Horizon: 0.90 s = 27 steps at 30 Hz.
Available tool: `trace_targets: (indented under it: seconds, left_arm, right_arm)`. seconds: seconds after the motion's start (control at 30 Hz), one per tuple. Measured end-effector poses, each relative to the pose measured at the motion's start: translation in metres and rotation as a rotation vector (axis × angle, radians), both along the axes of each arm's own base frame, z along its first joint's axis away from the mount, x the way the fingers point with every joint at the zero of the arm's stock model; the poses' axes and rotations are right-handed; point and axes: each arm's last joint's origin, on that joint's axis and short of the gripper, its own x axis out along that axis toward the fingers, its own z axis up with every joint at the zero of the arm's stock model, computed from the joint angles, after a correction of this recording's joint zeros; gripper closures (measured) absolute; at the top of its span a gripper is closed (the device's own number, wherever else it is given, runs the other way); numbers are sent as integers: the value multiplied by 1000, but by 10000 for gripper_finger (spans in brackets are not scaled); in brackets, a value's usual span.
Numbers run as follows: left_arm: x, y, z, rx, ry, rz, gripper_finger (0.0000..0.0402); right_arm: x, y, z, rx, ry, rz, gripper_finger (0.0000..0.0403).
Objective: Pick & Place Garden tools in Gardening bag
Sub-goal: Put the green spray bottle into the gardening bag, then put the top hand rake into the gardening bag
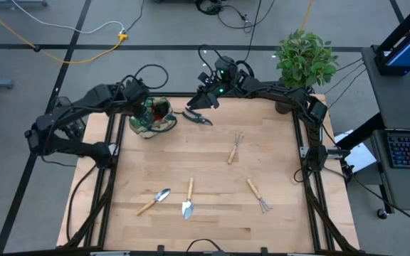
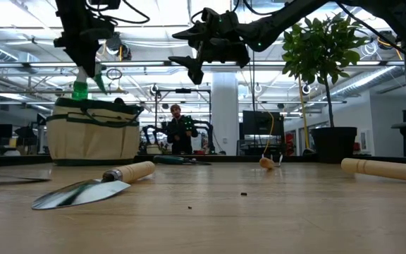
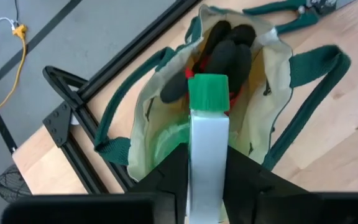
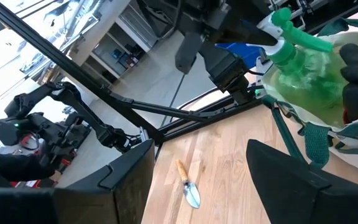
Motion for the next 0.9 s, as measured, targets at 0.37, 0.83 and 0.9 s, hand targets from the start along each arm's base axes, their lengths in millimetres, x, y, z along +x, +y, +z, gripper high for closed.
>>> trace_targets:
  seconds: [0.37, 0.83, 0.9]
  left_arm:
    - [1, -2, -15, -15, 20, 23, 264]
    - [-30, -26, 35, 187, -272, -11, 198]
    - [-34, -32, 42, 217, -335, -33, 199]
  right_arm:
    - [0, 0, 0, 0, 0, 0, 156]
    - [2, 8, -21, -200, 127, -142, 156]
    - [4, 14, -28, -304, 177, -178, 156]
